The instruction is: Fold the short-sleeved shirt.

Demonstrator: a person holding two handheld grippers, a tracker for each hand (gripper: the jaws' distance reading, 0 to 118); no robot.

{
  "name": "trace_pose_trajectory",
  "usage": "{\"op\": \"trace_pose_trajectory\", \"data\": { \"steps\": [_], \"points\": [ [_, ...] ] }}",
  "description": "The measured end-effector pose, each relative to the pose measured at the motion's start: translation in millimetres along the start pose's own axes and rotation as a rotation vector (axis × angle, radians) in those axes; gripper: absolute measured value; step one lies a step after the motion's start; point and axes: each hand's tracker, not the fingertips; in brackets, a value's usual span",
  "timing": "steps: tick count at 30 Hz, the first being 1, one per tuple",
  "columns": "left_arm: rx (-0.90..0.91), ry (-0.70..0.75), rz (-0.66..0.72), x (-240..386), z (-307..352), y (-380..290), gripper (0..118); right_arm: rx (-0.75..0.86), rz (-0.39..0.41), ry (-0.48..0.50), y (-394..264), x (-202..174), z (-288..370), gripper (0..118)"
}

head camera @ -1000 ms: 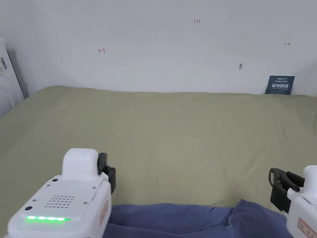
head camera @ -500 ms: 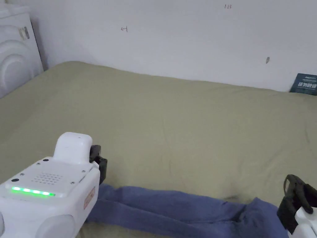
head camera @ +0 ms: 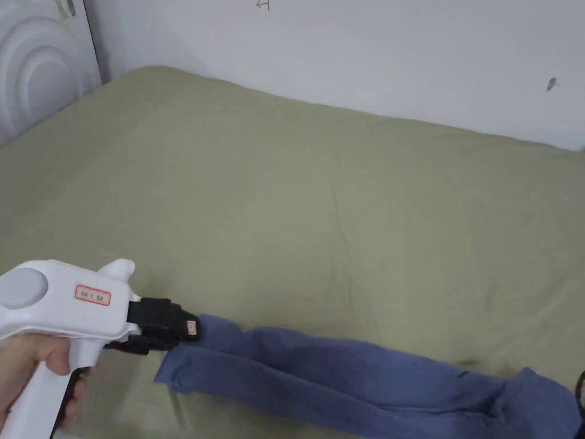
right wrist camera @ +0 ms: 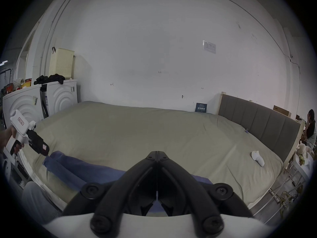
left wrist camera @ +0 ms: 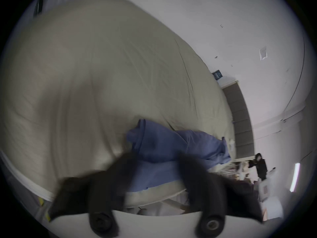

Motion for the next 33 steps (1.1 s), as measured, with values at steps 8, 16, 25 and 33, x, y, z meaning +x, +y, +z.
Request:
{"op": "trace_pose_trajectory", "data": {
  "steps": [8, 16, 25, 33],
  "points": [
    [-0.083, -0.142, 0.048, 8.1, -33.8, -12.8, 114, -0.059, -0.01, 0.004, -5.2, -0.3, -7.8, 2],
    [-0.087, -0.263, 0.131, -32.3, -58.7, 19.2, 113, -0.075, -0.038, 0.015, -7.1, -0.7, -8.3, 2],
    [-0.063, -0.126, 0.125, 14.6, -48.9, -15.3, 9, -0.058, -0.078, 0.03, -10.0, 8.0, 5.6, 2],
    [0.049, 0.0, 0.178, 4.5, 21.1, -14.6, 9, -0.037, -0.109, 0.034, -10.1, 19.1, 7.8, 2]
  ]
}}
